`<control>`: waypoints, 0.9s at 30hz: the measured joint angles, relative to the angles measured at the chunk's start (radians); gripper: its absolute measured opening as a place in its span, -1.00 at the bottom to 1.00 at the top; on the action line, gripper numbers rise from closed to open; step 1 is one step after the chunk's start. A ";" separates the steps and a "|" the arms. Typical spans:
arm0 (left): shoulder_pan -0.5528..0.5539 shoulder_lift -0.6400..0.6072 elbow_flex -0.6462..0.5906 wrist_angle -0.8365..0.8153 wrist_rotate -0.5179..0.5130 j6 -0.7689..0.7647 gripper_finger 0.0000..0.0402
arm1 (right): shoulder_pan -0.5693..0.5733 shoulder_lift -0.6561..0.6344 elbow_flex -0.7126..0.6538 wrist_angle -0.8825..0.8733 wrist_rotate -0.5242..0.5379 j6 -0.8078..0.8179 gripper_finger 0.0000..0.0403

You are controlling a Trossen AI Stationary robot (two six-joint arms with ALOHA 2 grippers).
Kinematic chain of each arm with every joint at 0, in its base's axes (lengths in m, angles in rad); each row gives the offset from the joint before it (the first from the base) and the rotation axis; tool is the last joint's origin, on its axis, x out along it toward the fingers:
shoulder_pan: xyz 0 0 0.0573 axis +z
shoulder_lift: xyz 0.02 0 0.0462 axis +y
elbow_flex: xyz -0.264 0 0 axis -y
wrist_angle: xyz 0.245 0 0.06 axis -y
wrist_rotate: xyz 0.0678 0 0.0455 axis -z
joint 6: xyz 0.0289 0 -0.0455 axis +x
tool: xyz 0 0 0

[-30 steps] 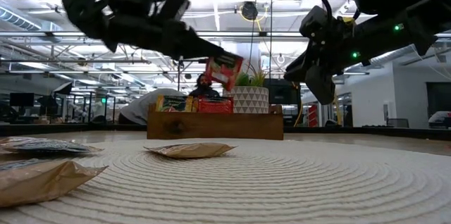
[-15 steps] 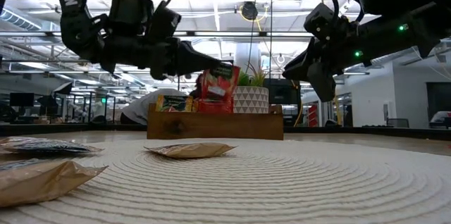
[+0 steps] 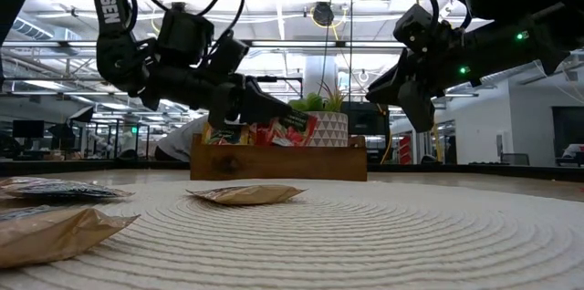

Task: Pick & Place Tea
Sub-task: Put the strawberry tea bag into the wooden organizer

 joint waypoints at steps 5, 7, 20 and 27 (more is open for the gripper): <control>-0.003 -0.011 0.000 0.003 -0.054 -0.076 -0.88 | 0.000 0.000 0.000 -0.001 0.000 0.000 -0.62; -0.009 -0.010 0.000 -0.004 -0.100 -0.081 -0.82 | 0.000 0.000 0.000 -0.001 0.000 0.000 -0.62; -0.073 -0.079 -0.001 0.015 -0.232 -0.092 -0.43 | 0.000 0.000 0.000 -0.008 0.000 0.000 -0.62; -0.134 -0.360 0.193 -0.690 -0.486 -0.214 -0.41 | -0.002 0.000 0.000 -0.009 0.000 -0.001 -0.62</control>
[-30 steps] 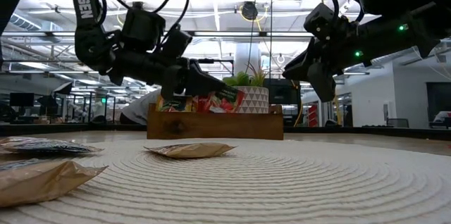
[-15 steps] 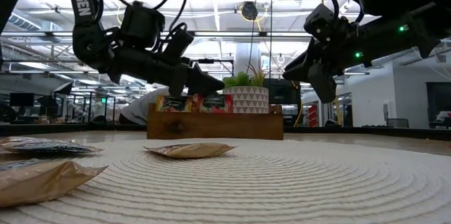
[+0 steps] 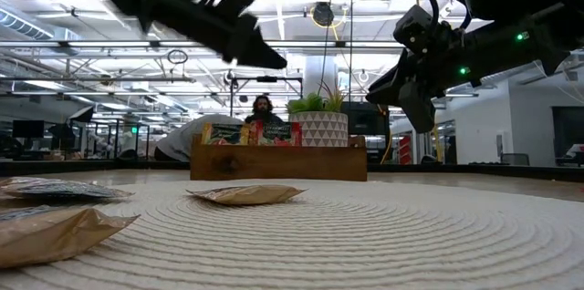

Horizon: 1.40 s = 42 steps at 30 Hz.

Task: Pick & Place Tea
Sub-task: Put the strawberry tea bag into the wooden organizer

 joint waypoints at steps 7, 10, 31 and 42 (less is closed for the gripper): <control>-0.108 0.079 0.384 -0.801 -0.023 0.033 -0.89 | -0.010 0.000 0.000 -0.002 -0.001 -0.015 -0.62; -0.131 0.165 0.443 -0.862 -0.027 0.069 -0.96 | -0.014 0.000 0.000 -0.006 -0.001 -0.014 -0.62; -0.056 0.396 0.484 -0.866 0.043 0.102 -0.99 | -0.014 0.000 -0.001 -0.015 -0.002 -0.006 -0.62; -0.029 0.423 0.484 -0.880 0.076 0.093 -1.00 | -0.014 0.000 -0.001 -0.017 -0.001 -0.004 -0.62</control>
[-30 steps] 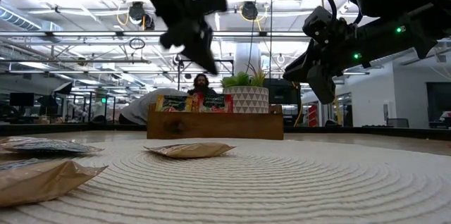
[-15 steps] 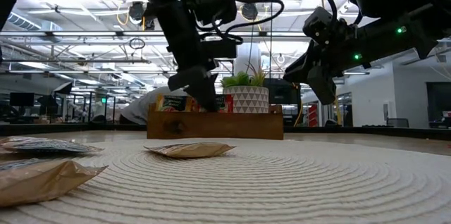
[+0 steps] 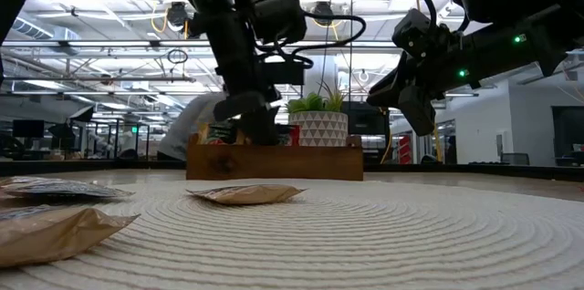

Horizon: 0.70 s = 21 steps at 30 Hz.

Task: Pick & Place Tea
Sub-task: Put the strawberry tea bag into the wooden organizer

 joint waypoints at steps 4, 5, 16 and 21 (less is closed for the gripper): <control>0.005 0.000 0.000 0.003 0.001 -0.024 -1.00 | 0.000 0.000 0.000 0.000 0.000 0.000 -0.62; 0.005 0.000 0.000 0.005 0.001 -0.029 -1.00 | 0.000 0.000 0.000 0.000 0.000 0.000 -0.62; 0.002 0.078 0.006 0.032 -0.005 -0.059 -1.00 | 0.001 0.000 0.000 0.000 0.000 0.006 -0.62; -0.023 0.066 0.003 0.038 -0.098 -0.059 -0.99 | 0.001 0.000 0.000 0.001 0.000 0.008 -0.62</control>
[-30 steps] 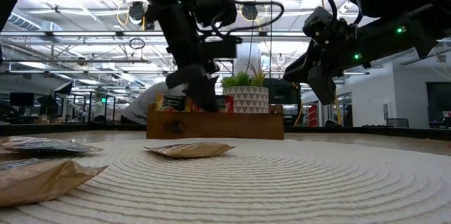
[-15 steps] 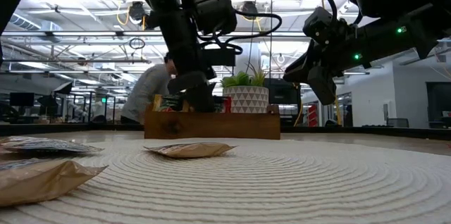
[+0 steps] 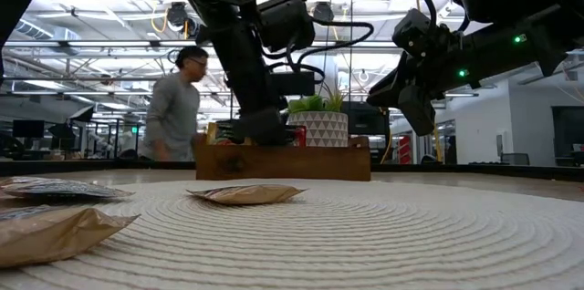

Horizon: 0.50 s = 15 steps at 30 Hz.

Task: Pick & Place Tea
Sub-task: Put the strawberry tea bag into the wooden organizer

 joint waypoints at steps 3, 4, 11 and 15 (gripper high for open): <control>-0.022 -0.020 -0.005 -0.016 -0.082 0.013 -0.99 | 0.000 0.000 0.000 0.001 0.000 0.000 -0.62; -0.026 -0.024 -0.005 -0.016 -0.107 0.015 -0.99 | 0.000 0.000 0.000 0.001 0.000 0.000 -0.62; -0.068 -0.037 -0.007 -0.013 -0.251 0.069 -0.99 | 0.000 0.000 0.000 0.002 0.000 0.000 -0.62; -0.082 -0.038 -0.007 -0.006 -0.311 0.088 -0.99 | 0.000 0.000 0.000 0.002 0.000 0.000 -0.62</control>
